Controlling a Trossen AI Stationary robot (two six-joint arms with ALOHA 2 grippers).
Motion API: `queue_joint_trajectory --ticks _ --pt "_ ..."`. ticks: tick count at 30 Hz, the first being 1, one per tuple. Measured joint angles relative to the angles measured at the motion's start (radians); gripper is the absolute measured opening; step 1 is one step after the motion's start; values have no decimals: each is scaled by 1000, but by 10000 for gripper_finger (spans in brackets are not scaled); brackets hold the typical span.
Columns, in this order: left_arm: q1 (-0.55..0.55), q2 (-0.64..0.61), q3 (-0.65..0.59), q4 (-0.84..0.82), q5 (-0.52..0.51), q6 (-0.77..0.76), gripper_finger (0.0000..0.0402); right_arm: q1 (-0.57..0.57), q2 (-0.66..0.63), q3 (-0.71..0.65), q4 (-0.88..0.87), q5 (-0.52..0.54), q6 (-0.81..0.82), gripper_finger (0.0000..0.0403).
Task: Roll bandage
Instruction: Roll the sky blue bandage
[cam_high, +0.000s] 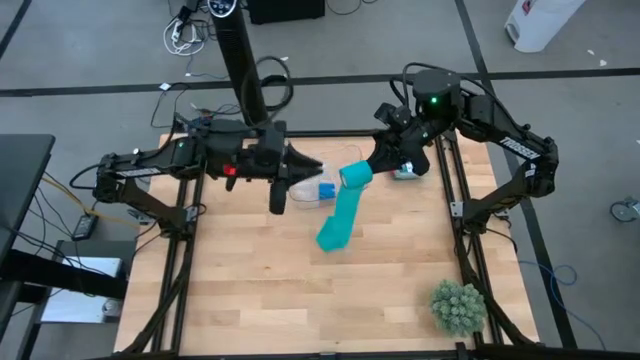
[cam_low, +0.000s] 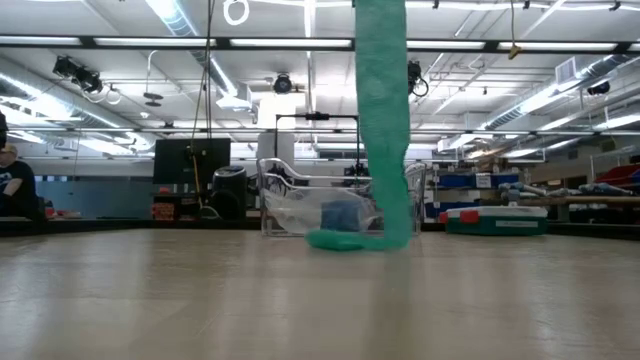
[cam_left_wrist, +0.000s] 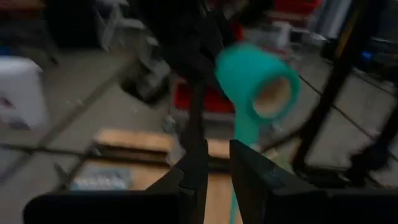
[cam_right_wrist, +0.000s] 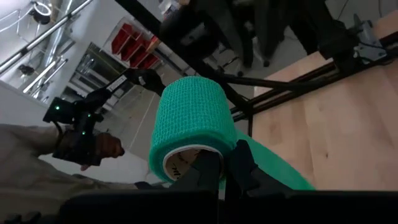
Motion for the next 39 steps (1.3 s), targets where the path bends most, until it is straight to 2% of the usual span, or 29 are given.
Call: queue_joint_trajectory --ticks 4,9,19,23,39 --pt "-21 4 8 25 -84 75 74 0 2 0 -5 -4 8 0" --pt "-23 15 9 36 -120 61 82 -2 34 0 -4 11 -2 0" --pt "-22 25 8 28 -117 3 181 -30 59 0 18 18 -19 0" --pt "-23 25 8 16 -117 9 204 -36 59 0 19 7 -19 0" --pt "-23 25 8 2 -117 43 188 -37 59 0 31 53 -27 0"
